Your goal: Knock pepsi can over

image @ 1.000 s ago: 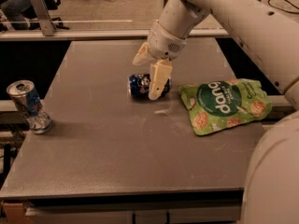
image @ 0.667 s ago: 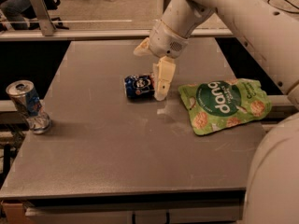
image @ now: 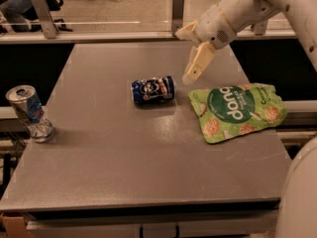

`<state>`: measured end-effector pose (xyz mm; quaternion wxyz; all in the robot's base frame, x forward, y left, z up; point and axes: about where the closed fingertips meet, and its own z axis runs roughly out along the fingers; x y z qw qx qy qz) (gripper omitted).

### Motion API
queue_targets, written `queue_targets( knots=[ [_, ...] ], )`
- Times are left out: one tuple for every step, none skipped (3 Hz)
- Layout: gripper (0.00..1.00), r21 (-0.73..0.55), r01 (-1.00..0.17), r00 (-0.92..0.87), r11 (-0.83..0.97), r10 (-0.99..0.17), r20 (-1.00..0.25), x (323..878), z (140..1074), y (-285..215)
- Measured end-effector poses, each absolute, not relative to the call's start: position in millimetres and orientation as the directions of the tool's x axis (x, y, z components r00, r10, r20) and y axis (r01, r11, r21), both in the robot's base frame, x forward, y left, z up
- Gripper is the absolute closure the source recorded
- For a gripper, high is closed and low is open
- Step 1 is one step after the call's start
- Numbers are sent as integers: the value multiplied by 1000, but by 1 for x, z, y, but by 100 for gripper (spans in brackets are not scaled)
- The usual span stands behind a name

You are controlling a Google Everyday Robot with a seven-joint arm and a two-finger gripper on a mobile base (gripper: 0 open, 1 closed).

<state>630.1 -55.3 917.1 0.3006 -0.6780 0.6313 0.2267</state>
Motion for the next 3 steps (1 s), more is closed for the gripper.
queue_targets(
  knots=[
    [0, -218, -951, 29, 221, -638, -770, 655, 962, -123],
    [0, -319, -842, -1, 435, -593, -805, 656, 1013, -187],
    [0, -361, -782, 6, 509, -572, -820, 669, 1027, -203]
  ],
)
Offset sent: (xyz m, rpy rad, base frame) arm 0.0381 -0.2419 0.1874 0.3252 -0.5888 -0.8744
